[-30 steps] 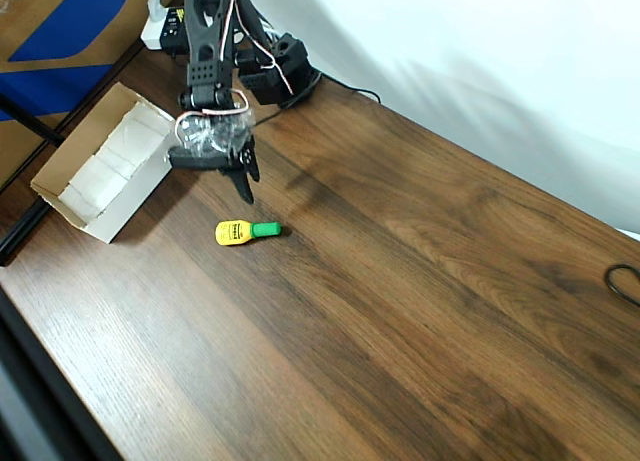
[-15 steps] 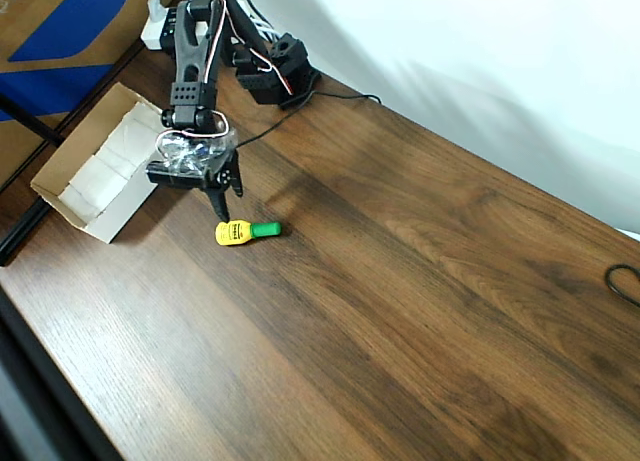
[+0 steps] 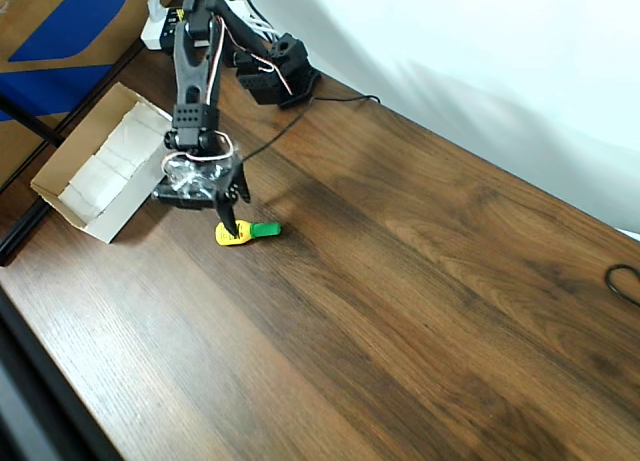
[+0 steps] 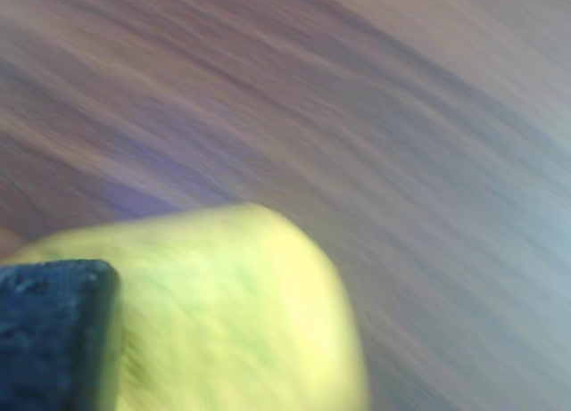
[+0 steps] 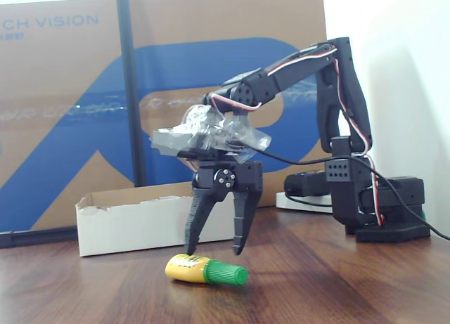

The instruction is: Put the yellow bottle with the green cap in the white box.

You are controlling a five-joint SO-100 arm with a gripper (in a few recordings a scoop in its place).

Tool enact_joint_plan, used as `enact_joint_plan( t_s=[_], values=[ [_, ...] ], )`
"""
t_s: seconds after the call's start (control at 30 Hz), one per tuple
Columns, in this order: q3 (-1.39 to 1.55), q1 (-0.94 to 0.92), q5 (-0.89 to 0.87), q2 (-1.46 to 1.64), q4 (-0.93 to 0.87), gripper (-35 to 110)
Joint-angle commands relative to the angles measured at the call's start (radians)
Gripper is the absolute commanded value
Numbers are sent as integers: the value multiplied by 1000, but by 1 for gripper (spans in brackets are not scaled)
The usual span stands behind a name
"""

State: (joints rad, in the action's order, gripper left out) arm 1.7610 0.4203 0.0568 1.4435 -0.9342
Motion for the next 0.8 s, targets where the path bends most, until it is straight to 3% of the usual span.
enact_joint_plan(
  t_s=[0.0, 0.77],
  values=[
    [-89, 21, 0, 29, -12, 32],
    [-173, 66, 52, -163, -26, 24]
  ],
)
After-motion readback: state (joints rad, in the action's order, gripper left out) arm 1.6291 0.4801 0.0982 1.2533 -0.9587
